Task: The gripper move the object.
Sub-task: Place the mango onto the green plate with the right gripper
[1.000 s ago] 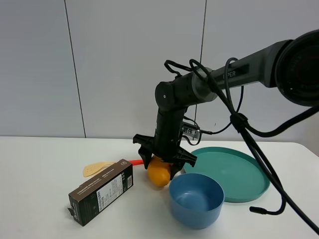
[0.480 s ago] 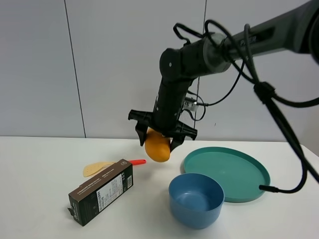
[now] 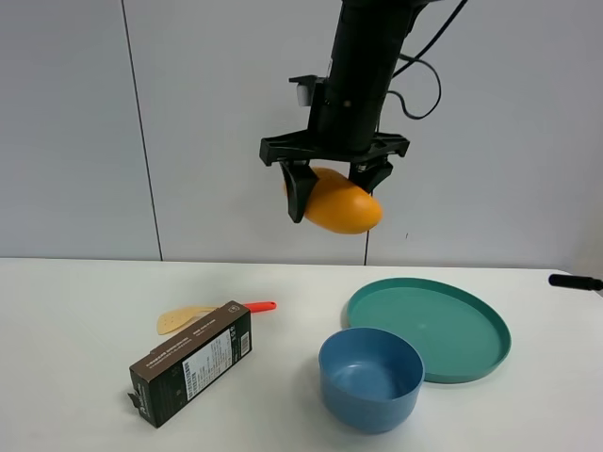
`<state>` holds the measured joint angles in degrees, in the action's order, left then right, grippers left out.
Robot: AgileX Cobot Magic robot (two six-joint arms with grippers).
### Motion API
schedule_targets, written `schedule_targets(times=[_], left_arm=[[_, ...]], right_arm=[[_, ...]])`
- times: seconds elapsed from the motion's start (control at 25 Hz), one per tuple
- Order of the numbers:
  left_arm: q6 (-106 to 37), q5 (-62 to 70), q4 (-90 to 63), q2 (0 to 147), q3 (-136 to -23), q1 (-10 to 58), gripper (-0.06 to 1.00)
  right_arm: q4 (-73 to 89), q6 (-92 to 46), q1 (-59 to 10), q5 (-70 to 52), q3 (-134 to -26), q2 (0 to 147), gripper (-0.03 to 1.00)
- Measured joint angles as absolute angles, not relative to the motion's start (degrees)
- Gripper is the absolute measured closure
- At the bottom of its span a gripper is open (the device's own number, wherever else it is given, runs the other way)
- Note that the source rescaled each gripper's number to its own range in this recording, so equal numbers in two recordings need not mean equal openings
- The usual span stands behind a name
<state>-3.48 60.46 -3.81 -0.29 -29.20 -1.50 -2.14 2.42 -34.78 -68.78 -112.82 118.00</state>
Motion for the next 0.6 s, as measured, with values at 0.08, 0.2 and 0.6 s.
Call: schedule_targets(times=[0.08,0.2,0.6], left_arm=[[-3.5,60.5,-3.8,-0.3,-29.2,-1.5,-0.06],[-3.5,60.5,-3.8,-0.3,-29.2,-1.5,-0.06],[-3.5,60.5,-3.8,-0.3,-29.2,-1.5,-0.06]], right_arm=[[-3.0,-2.1,-34.8,-69.7,-112.8,116.8,0.97],[-3.8,-7.1,-34.8,-70.0,-112.8,115.5,0.97],[-3.0,-10.2,-30.4,-70.1,-112.8,114.2,0.97]])
